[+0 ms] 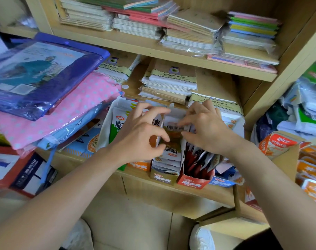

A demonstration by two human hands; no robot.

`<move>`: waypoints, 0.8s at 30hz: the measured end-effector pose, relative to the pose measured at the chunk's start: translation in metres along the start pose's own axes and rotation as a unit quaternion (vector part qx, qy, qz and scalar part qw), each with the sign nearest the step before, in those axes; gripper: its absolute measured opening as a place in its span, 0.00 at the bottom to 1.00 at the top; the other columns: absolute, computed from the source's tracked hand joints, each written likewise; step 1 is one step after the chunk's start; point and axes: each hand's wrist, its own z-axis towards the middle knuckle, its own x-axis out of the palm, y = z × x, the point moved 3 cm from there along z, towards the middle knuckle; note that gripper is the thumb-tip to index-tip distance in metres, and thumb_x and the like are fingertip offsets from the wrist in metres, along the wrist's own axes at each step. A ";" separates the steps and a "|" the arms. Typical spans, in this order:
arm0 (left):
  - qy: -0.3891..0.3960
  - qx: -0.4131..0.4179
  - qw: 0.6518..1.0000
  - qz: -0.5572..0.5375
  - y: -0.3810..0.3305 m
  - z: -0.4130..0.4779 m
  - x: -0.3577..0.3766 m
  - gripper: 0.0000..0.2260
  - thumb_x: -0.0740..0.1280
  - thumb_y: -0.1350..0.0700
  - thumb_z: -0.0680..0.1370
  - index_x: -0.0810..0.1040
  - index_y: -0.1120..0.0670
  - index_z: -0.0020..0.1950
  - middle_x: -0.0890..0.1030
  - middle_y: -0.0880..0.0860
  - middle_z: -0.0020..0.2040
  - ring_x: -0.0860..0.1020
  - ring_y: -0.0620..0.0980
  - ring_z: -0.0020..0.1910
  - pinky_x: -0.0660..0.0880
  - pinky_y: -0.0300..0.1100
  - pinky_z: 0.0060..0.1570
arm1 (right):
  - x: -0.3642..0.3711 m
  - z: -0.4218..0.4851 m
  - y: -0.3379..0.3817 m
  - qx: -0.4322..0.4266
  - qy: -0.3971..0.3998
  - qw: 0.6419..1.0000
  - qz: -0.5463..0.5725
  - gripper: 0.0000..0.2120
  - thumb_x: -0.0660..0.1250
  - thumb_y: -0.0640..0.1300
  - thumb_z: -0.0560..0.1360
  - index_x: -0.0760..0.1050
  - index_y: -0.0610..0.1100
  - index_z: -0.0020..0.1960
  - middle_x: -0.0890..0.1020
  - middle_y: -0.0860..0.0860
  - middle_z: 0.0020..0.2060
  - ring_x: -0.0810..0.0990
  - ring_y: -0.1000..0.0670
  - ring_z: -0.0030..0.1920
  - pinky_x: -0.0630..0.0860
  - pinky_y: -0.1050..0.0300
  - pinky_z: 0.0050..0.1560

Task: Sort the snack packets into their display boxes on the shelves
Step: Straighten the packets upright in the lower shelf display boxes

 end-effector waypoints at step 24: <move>0.073 -0.047 0.995 -0.055 0.004 -0.003 0.008 0.28 0.77 0.38 0.67 0.75 0.40 0.65 0.78 0.37 0.50 0.71 0.40 0.52 0.68 0.35 0.45 | 0.006 0.003 -0.007 0.037 -0.044 0.998 0.020 0.04 0.72 0.48 0.75 0.85 0.52 0.47 0.81 0.54 0.44 0.61 0.49 0.51 0.58 0.53 0.50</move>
